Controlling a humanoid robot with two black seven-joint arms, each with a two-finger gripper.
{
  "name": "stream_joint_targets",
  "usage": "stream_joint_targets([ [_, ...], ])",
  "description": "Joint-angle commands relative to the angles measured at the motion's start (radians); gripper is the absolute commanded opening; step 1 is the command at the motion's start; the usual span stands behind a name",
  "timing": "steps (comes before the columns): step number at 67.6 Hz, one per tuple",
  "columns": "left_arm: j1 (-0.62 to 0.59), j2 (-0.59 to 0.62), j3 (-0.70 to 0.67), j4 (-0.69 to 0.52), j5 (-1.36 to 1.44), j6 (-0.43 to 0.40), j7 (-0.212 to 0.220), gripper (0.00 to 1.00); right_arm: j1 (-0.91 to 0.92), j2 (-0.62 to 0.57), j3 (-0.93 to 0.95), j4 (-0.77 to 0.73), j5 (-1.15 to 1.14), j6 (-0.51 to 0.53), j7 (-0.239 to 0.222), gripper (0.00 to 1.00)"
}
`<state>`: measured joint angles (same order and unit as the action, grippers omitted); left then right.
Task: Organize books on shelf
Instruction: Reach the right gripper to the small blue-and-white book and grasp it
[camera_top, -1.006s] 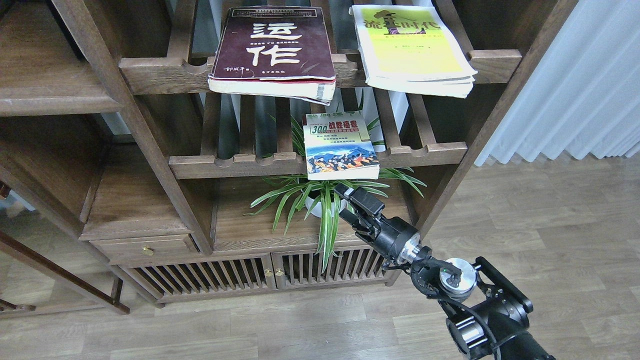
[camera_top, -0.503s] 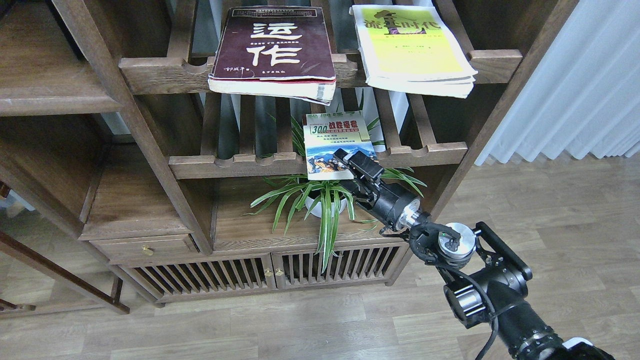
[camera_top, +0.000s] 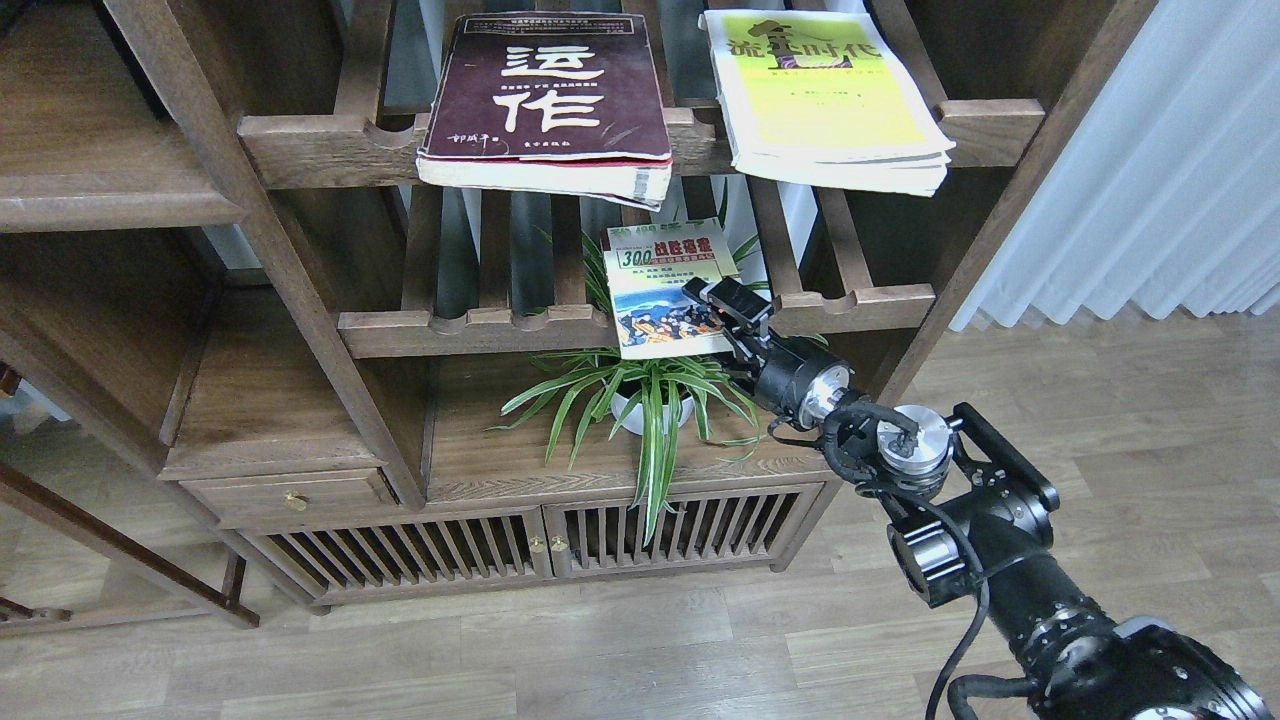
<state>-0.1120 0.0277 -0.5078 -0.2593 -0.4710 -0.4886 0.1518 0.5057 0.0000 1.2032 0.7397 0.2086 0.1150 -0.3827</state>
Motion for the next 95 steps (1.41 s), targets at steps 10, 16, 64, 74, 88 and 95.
stream_joint_targets([
  [10,-0.002,0.0,0.0,0.0,0.0,0.0,-0.001,1.0,0.002,0.0,-0.011,0.003,0.0,0.0,-0.008,0.62],
  [16,-0.002,0.0,0.0,0.0,0.0,0.0,-0.002,1.0,0.002,0.0,-0.014,0.009,0.0,0.006,-0.015,0.52],
  [64,-0.005,0.001,-0.003,-0.002,0.0,0.0,-0.006,1.0,-0.012,0.0,0.003,0.02,0.002,0.092,-0.071,0.04],
  [74,-0.003,0.001,-0.003,-0.002,-0.001,0.0,-0.008,1.0,-0.018,0.0,0.006,0.056,0.005,0.098,-0.074,0.04],
  [88,-0.012,0.001,-0.002,-0.017,-0.003,0.0,0.006,1.0,-0.116,-0.023,0.006,0.188,0.02,0.169,-0.106,0.04],
  [95,-0.015,0.001,-0.002,-0.02,-0.002,0.0,0.011,1.0,-0.191,-0.058,0.013,0.254,0.061,0.231,-0.106,0.04],
])
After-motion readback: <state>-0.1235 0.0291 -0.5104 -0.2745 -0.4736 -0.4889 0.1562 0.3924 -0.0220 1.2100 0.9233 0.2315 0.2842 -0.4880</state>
